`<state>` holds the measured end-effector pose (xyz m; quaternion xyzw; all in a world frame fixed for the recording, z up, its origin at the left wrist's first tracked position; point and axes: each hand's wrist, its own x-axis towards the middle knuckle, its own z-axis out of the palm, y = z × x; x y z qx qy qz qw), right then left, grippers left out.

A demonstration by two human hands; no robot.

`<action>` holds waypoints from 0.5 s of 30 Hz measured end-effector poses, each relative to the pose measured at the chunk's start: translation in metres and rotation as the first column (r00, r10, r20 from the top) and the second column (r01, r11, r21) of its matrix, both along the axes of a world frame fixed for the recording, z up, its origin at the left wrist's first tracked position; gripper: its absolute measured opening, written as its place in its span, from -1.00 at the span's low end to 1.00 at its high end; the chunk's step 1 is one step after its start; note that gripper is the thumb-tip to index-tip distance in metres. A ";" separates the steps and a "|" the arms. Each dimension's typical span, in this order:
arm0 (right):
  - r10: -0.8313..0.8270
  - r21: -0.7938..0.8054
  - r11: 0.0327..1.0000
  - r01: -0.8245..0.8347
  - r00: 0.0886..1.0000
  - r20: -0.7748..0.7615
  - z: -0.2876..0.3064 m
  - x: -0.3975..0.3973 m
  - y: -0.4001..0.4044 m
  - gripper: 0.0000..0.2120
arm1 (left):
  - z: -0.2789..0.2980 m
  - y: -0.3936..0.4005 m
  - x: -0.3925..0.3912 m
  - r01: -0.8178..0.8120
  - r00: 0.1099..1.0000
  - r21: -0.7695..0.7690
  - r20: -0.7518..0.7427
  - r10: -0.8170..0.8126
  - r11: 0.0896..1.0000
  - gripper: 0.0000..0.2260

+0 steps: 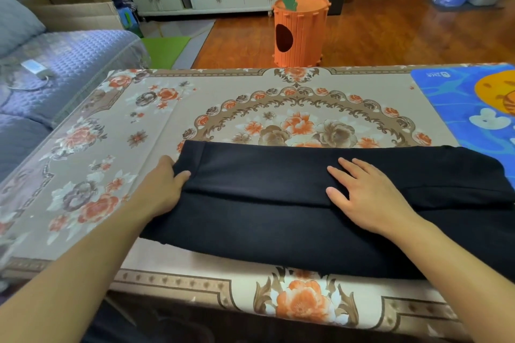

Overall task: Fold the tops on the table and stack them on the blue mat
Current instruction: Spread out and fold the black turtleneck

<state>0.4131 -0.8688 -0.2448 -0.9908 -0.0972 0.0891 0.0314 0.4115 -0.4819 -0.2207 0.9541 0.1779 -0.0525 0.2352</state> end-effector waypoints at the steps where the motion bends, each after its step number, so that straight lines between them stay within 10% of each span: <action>1: 0.015 -0.006 1.000 -0.015 0.999 -0.029 0.006 0.001 0.005 -0.35 | 0.003 0.014 0.001 -0.006 1.000 0.021 0.012 0.006 1.000 -0.75; 11: 0.179 0.027 0.984 -0.178 0.982 -0.055 -0.014 -0.021 0.090 -0.26 | 0.070 0.119 0.008 -0.059 0.997 0.138 0.050 0.053 0.989 -0.76; 15: 0.187 0.029 0.982 -0.185 0.981 -0.052 -0.013 -0.020 0.084 -0.27 | 0.127 0.076 0.005 -0.022 0.990 -0.172 -0.142 -0.003 0.985 -0.88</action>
